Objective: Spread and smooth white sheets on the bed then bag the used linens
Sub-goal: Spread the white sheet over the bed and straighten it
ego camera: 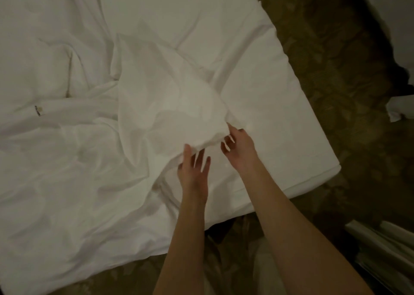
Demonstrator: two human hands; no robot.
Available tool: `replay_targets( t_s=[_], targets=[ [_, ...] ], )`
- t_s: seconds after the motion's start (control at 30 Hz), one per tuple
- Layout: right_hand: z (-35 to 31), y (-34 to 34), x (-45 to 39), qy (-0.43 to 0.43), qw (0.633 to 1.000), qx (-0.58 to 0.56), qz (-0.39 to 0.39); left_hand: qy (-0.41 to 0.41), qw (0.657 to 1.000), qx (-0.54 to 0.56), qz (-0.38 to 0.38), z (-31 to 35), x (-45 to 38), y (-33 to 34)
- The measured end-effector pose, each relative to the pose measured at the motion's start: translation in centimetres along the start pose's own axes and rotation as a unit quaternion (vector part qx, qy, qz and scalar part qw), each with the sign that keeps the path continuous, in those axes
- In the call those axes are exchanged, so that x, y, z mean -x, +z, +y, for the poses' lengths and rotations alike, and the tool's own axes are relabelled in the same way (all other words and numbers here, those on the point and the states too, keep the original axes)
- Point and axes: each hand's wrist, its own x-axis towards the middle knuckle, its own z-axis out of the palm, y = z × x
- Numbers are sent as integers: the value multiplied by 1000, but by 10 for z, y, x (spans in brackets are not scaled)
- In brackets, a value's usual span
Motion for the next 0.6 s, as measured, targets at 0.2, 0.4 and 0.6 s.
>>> replay_targets(
  t_s=[0.2,0.4,0.6],
  targets=[
    [16,-24,9,0,976,200,-85,29,991,-126,15,-23,-6,27],
    [-9,-30,-12,123,991,-54,-12,49,997,-58,-6,-25,0,23],
    [-75,-5,-20,-4,1000,-27,-3,31,999,-38,-24,-37,11,17]
  ],
)
